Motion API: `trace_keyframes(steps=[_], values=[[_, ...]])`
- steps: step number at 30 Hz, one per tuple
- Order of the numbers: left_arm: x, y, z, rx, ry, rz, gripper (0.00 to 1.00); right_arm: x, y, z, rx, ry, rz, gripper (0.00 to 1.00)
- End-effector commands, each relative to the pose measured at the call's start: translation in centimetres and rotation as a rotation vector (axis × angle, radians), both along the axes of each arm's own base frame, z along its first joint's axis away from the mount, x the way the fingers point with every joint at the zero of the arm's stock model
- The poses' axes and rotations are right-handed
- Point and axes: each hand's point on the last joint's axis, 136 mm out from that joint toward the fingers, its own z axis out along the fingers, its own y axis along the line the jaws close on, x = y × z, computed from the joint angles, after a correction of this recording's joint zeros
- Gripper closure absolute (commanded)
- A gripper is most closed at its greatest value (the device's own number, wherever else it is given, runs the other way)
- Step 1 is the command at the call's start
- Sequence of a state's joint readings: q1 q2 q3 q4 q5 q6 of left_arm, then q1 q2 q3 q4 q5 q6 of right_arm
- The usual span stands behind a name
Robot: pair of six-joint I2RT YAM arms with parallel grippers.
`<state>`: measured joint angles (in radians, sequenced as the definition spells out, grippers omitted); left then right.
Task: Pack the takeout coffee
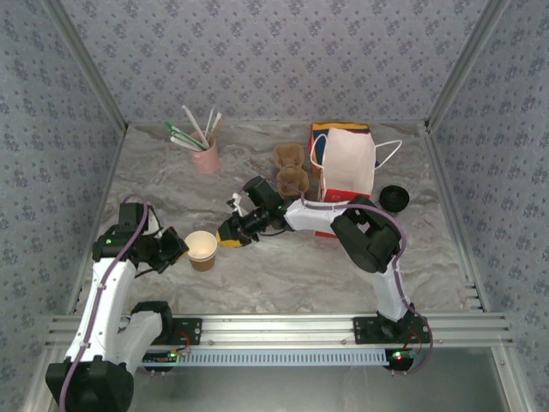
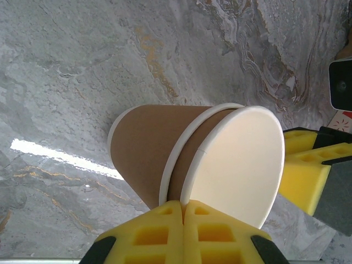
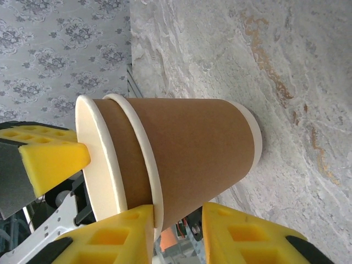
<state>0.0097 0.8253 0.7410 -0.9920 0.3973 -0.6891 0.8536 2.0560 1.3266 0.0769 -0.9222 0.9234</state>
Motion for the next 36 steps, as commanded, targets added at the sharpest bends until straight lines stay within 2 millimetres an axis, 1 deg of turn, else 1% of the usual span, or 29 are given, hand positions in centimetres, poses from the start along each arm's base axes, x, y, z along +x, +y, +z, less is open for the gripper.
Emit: trace_keyframes(steps=[1, 4, 11, 16, 20, 23, 26, 31, 36], values=[[0.1, -0.2, 0.7, -0.014, -0.029, -0.011, 1.0, -0.5, -0.5, -0.1, -0.03, -0.008, 0.007, 0.67], [0.2, -0.3, 0.9, -0.019, -0.035, -0.011, 1.0, -0.5, -0.6, -0.5, -0.036, -0.004, 0.006, 0.67], [0.1, -0.4, 0.9, -0.034, -0.035, -0.009, 1.0, -0.5, -0.7, -0.7, -0.044, -0.005, 0.001, 0.67], [0.0, -0.5, 0.9, -0.037, -0.04, -0.009, 1.0, -0.4, -0.7, -0.6, -0.042, -0.011, -0.001, 0.67], [-0.2, -0.3, 0.6, -0.029, -0.032, -0.011, 1.0, -0.5, -0.7, -0.4, -0.042, -0.012, 0.001, 0.67], [-0.4, -0.1, 0.1, -0.013, -0.014, -0.014, 1.0, -0.5, -0.6, 0.4, -0.034, -0.031, 0.004, 0.67], [-0.4, -0.2, 0.1, -0.017, -0.012, -0.017, 1.0, -0.5, -0.7, 1.1, -0.044, -0.053, 0.008, 0.67], [-0.5, -0.1, 0.7, -0.004, -0.017, -0.021, 1.0, -0.4, -0.9, 1.6, -0.052, -0.067, 0.02, 0.67], [-0.6, 0.3, 1.4, 0.023, -0.02, -0.02, 1.0, 0.2, -1.0, 3.2, -0.052, -0.113, 0.018, 0.66]])
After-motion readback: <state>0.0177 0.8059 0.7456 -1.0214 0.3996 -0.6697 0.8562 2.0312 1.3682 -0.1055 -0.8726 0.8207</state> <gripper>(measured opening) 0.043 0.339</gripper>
